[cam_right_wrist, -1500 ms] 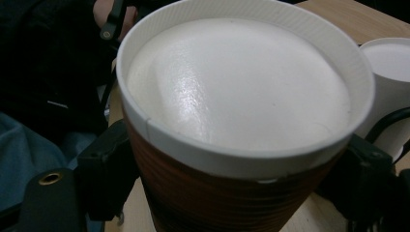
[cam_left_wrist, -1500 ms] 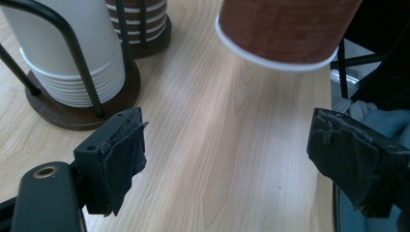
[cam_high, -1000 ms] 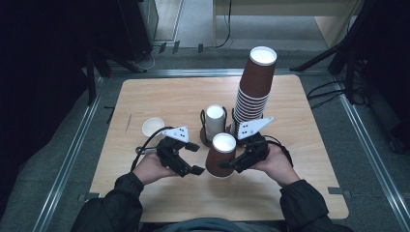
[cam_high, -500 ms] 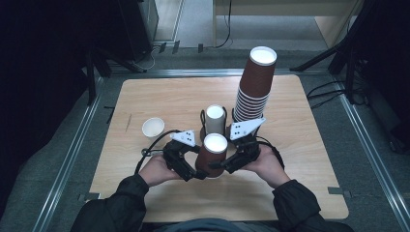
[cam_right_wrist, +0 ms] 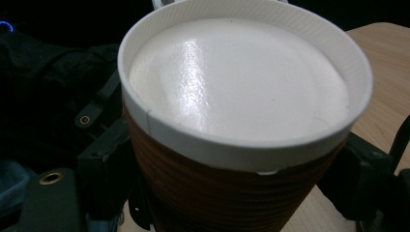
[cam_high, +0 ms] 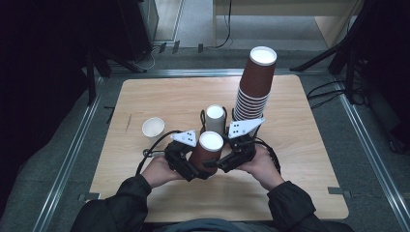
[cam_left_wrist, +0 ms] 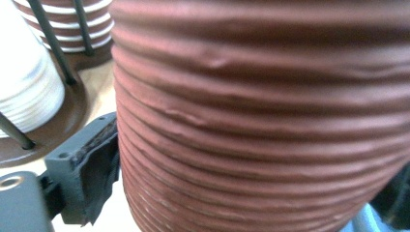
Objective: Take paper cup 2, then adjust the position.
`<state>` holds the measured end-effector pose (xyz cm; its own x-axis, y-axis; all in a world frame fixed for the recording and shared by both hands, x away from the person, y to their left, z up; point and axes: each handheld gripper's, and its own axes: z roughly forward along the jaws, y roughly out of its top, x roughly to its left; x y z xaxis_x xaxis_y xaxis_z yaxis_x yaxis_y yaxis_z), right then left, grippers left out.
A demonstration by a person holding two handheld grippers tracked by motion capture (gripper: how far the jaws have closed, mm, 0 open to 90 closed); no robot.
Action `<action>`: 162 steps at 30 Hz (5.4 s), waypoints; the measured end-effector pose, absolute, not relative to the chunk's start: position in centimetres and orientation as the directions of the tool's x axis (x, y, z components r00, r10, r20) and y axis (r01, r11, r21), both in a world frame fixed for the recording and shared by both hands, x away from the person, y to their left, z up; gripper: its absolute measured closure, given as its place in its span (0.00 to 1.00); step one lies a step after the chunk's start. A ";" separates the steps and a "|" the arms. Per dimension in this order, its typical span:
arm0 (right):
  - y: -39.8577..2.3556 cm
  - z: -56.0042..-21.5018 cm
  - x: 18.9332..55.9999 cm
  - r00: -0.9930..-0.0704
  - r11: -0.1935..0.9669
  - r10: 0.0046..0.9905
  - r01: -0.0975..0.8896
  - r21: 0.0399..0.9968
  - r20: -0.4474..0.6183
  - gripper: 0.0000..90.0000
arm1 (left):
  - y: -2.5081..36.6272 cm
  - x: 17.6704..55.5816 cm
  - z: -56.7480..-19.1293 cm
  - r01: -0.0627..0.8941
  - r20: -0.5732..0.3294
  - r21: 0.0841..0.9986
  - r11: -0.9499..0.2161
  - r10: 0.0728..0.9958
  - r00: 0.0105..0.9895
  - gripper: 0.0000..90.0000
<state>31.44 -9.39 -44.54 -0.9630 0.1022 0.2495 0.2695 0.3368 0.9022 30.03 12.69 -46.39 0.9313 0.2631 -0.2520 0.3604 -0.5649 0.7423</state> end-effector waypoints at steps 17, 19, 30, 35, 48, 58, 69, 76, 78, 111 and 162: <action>-9.9 -44.0 31.3 -0.960 0.363 0.129 0.280 0.889 0.250 0.15 | 13.8 30.2 -45.6 0.345 -0.242 0.737 -0.582 0.250 0.938 0.13; -10.2 -43.8 31.3 -0.959 0.376 0.145 0.281 0.883 0.244 0.15 | 14.1 30.3 -45.4 0.351 -0.241 0.735 -0.580 0.261 0.935 0.13; -11.5 -44.4 30.7 -0.953 0.503 0.223 0.294 0.813 0.207 0.16 | 15.5 30.1 -44.7 0.347 -0.203 0.691 -0.634 0.290 0.935 0.12; -11.9 -44.9 30.2 -0.957 0.554 0.226 0.282 0.783 0.184 0.16 | 15.8 30.1 -44.7 0.344 -0.184 0.665 -0.663 0.301 0.936 0.12; -12.0 -46.4 29.8 -0.964 0.629 0.214 0.258 0.733 0.156 0.17 | 14.9 30.4 -45.3 0.302 -0.108 0.550 -0.779 0.292 0.950 0.12; -12.0 -46.6 30.0 -0.966 0.632 0.211 0.252 0.733 0.150 0.17 | 14.3 30.5 -46.0 0.275 -0.059 0.477 -0.835 0.282 0.958 0.12; -11.7 -46.8 29.9 -0.969 0.638 0.198 0.240 0.732 0.146 0.17 | 13.1 30.6 -47.0 0.245 -0.046 0.401 -0.883 0.247 0.968 0.11; -11.4 -46.5 30.2 -0.970 0.616 0.191 0.240 0.751 0.153 0.17 | 12.1 30.5 -47.6 0.219 -0.060 0.370 -0.903 0.212 0.975 0.12; -11.0 -46.5 30.3 -0.969 0.612 0.189 0.245 0.752 0.162 0.17 | 12.0 30.4 -47.7 0.212 -0.064 0.368 -0.905 0.203 0.977 0.11; -10.0 -45.9 30.7 -0.974 0.638 0.154 0.228 0.736 0.168 0.24 | 12.6 30.1 -47.2 0.218 -0.080 0.470 -0.855 0.205 0.976 0.00; -11.5 -44.0 30.3 -0.962 0.413 0.128 0.274 0.869 0.243 0.24 | 13.7 29.9 -45.9 0.298 -0.209 0.740 -0.603 0.215 0.954 0.01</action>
<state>30.31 -11.48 -43.98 -0.9616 0.1284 0.2425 0.2742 0.4128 0.8686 29.92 13.74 -45.91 0.9540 0.2152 -0.2088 0.2980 -0.6031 0.7399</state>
